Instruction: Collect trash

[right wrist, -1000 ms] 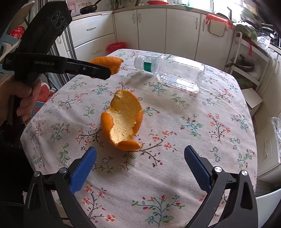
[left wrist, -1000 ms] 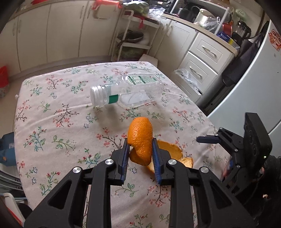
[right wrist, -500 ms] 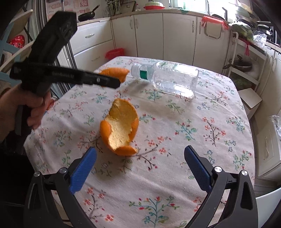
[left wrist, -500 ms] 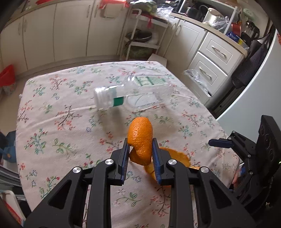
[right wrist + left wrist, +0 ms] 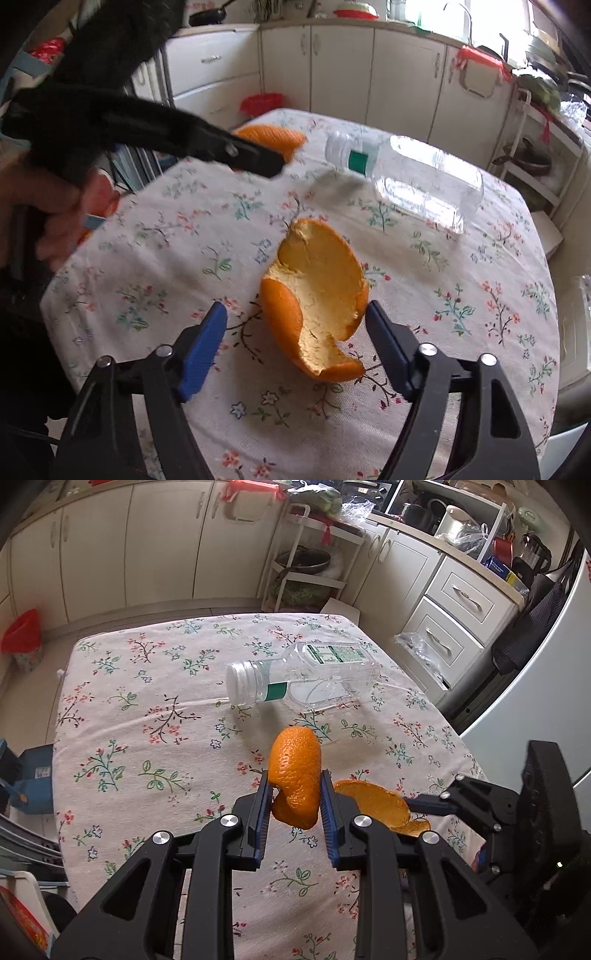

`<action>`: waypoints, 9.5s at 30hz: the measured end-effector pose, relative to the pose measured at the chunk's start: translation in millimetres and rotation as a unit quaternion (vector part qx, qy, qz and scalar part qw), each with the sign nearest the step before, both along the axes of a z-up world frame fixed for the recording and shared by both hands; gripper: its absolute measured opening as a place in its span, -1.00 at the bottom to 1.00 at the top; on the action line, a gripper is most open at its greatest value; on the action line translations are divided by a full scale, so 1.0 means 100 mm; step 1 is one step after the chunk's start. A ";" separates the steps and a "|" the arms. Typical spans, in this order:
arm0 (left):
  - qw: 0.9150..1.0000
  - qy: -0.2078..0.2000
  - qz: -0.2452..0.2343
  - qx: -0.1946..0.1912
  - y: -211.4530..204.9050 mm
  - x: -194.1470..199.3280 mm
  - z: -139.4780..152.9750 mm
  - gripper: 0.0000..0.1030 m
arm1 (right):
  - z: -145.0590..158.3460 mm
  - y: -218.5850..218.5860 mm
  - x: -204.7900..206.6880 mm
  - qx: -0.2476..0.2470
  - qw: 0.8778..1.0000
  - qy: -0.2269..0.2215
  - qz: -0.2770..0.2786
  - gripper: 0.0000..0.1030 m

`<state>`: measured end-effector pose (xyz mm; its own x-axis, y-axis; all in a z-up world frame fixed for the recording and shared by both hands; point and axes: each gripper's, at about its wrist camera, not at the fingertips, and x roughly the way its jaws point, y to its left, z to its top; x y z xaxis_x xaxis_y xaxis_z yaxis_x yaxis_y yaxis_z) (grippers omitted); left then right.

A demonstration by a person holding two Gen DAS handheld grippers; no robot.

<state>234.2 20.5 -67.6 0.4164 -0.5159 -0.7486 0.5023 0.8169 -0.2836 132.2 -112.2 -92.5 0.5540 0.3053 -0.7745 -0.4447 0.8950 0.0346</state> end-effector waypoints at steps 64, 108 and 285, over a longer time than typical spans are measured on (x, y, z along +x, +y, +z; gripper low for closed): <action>0.996 -0.038 -0.066 -0.053 -1.93 -1.71 -0.01 -0.10 | -0.03 -3.21 -1.85 0.076 0.930 0.051 -0.357 -0.48; 0.997 -0.037 -0.029 0.062 -2.08 -1.54 -0.40 0.59 | 0.27 -2.03 -1.07 -0.051 0.991 0.025 -0.119 0.36; 0.978 -0.165 -0.129 -0.006 -2.93 -1.95 0.27 -0.63 | -0.24 -3.02 -1.47 -0.211 0.942 0.029 -0.260 0.14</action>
